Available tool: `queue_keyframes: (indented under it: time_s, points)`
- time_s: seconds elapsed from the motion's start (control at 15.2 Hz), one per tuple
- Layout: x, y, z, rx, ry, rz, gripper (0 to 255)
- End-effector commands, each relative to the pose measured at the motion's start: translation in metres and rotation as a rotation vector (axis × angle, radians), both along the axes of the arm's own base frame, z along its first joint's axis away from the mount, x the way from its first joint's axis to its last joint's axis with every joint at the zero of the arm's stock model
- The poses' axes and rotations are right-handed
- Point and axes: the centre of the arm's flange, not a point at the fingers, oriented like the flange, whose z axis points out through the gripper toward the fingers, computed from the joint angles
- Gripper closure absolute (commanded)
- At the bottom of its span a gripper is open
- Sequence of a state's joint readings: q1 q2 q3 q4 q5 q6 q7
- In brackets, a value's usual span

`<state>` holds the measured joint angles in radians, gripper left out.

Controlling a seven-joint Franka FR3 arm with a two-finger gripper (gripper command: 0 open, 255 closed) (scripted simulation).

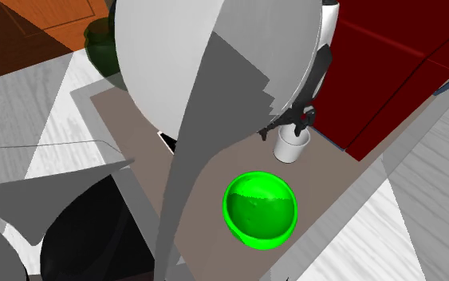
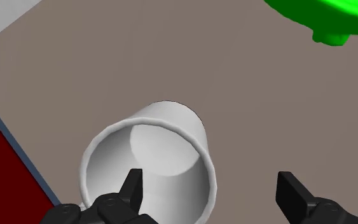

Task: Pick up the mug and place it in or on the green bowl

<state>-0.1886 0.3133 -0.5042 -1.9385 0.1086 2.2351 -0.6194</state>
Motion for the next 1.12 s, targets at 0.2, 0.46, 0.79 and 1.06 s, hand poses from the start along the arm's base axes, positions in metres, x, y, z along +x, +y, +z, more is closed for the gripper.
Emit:
queue_keyframes:
  time_s: [0.2, 0.46, 0.79, 1.06]
  points:
    - [0.000, -0.002, -0.024, 0.000, 0.000, 0.000, 0]
    - [0.000, -0.002, -0.024, 0.000, 0.000, 0.000, 0]
    - [0.000, -0.002, -0.024, 0.000, 0.000, 0.000, 255]
    - [0.000, -0.002, -0.024, 0.000, 0.000, 0.000, 255]
